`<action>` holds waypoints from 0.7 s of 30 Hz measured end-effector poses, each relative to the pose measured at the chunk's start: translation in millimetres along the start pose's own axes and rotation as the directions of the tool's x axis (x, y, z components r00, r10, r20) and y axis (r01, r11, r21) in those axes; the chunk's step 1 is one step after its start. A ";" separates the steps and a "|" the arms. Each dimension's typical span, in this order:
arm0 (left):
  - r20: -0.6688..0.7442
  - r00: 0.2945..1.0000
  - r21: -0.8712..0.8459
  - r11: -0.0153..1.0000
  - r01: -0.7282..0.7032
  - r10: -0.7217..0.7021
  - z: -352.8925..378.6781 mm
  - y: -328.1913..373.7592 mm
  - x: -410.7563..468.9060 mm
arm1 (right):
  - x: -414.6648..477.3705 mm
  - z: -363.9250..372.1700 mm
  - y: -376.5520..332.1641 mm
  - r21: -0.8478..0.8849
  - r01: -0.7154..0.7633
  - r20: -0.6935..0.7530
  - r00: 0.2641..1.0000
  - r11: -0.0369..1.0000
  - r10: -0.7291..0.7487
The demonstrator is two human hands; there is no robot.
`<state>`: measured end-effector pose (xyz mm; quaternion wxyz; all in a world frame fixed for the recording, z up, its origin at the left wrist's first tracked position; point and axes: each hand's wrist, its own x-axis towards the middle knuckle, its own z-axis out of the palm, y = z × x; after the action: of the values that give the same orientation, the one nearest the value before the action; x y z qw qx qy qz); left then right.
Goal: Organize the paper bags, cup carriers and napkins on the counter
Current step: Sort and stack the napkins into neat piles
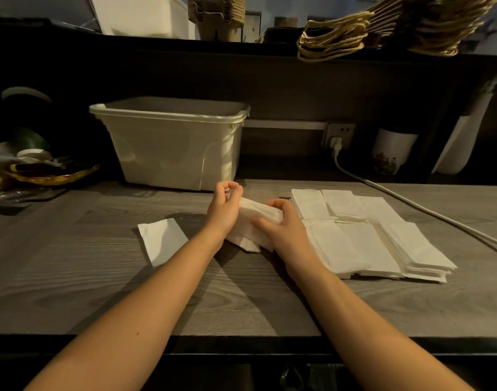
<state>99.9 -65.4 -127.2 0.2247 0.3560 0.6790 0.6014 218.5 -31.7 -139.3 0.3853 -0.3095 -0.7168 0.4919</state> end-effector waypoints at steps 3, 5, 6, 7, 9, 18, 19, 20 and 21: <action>0.019 0.999 0.000 0.999 0.035 -0.035 -0.4 -1.8 2.1 | 0.3 -0.3 1.5 -0.023 -0.027 0.028 0.999 0.999 0.027; 0.021 0.999 0.004 1.000 0.025 -0.025 0.7 -1.9 2.8 | 1.0 -0.2 2.8 -0.063 -0.018 0.045 0.999 0.998 0.021; 0.016 1.000 0.003 1.000 0.015 -0.015 1.1 -2.4 3.0 | 1.4 -0.3 3.5 -0.079 -0.008 0.042 0.999 0.997 0.011; 0.006 1.000 0.001 1.000 0.000 0.000 1.5 -2.7 2.7 | 1.7 0.0 4.3 -0.085 0.003 0.034 0.999 0.996 -0.001; -0.023 0.999 -0.004 0.999 -0.044 0.043 2.4 -2.7 1.7 | 2.1 0.7 4.8 -0.089 0.023 0.021 1.000 0.996 -0.021; -0.099 0.985 0.008 0.990 -0.144 0.144 5.4 -4.0 0.3 | 2.2 0.7 5.0 -0.182 0.073 0.071 0.996 0.981 -0.061; -0.096 0.987 0.006 0.992 -0.127 0.127 4.9 -4.7 1.5 | 2.4 1.1 5.6 -0.184 0.067 0.077 0.996 0.981 -0.053; -0.095 0.989 -0.003 0.994 -0.110 0.109 4.0 -4.9 2.3 | 2.2 1.1 6.2 -0.178 0.063 0.078 0.996 0.982 -0.050; -0.095 0.991 -0.018 0.995 -0.094 0.092 3.3 -4.8 2.7 | 1.9 1.3 6.0 -0.166 0.062 0.074 0.996 0.984 -0.050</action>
<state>99.5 -61.4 -132.1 0.1683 0.3560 0.6647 0.6349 216.8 -28.8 -144.8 0.3463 -0.3033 -0.7772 0.4290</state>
